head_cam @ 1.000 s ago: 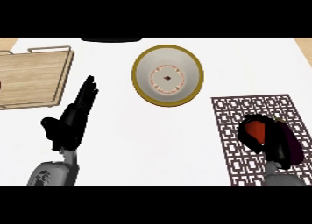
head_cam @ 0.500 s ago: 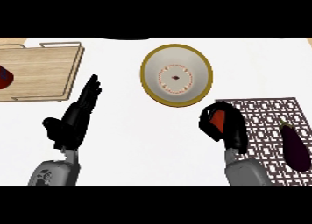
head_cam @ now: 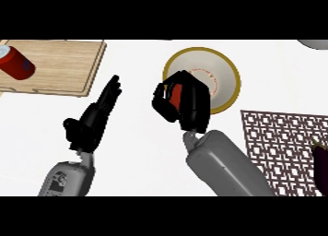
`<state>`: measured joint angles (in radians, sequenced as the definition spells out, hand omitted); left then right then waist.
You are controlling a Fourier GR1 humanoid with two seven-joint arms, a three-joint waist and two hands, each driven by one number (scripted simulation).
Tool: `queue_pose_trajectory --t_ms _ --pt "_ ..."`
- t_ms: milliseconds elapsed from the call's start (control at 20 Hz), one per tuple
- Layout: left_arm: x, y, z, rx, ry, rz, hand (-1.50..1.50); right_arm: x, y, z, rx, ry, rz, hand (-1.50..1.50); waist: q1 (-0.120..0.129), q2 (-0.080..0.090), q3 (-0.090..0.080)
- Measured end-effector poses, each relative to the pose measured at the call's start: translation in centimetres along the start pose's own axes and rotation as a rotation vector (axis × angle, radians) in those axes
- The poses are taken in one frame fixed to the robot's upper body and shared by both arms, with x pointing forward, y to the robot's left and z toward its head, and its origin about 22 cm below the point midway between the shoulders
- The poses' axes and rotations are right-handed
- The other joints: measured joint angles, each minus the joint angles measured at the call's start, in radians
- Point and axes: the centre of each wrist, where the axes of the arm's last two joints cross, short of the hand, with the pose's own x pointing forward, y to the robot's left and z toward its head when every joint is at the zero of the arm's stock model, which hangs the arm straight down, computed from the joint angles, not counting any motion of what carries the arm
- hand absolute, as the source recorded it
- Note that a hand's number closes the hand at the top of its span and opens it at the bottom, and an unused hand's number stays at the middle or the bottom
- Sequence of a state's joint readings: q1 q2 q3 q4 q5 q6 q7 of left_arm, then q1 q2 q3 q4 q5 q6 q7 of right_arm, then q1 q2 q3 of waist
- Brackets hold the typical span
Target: Pick the bell pepper from the placemat and place it in the bowl
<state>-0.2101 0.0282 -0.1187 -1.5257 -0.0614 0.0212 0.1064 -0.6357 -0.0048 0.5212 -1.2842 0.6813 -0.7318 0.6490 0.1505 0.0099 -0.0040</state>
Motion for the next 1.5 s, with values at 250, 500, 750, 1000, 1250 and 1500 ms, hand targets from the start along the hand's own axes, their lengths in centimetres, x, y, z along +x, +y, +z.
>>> queue_pose_trajectory --t_ms 250,500,750,1000,1250,1500 --pt "-0.4 -0.4 -0.1 0.001 0.012 -0.004 0.00 5.1 1.4 -1.9 -0.066 -0.107 0.082 1.50 -0.008 -0.007 -0.003" --pt "-0.7 -0.2 -0.3 0.005 0.019 -0.006 0.00 10.6 1.7 -4.2 -0.136 -0.112 0.176 1.50 -0.015 -0.009 -0.004" --pt "-0.7 -0.1 -0.6 0.009 0.013 -0.005 0.00 15.2 1.5 -6.0 -0.202 -0.130 0.256 1.50 -0.016 -0.005 -0.004" --pt "-0.7 0.0 -0.5 0.019 0.012 -0.002 0.00 18.1 1.1 -7.8 -0.269 -0.103 0.303 1.50 -0.024 -0.002 -0.003" --pt "-0.5 0.0 -0.7 0.029 0.004 -0.005 0.00 18.9 0.9 -9.4 -0.300 -0.052 0.333 1.50 -0.040 0.003 -0.002" --pt "-0.5 0.7 -0.5 0.046 0.004 -0.006 0.00 18.0 1.1 -11.1 -0.322 0.038 0.450 1.50 -0.057 0.002 -0.001"
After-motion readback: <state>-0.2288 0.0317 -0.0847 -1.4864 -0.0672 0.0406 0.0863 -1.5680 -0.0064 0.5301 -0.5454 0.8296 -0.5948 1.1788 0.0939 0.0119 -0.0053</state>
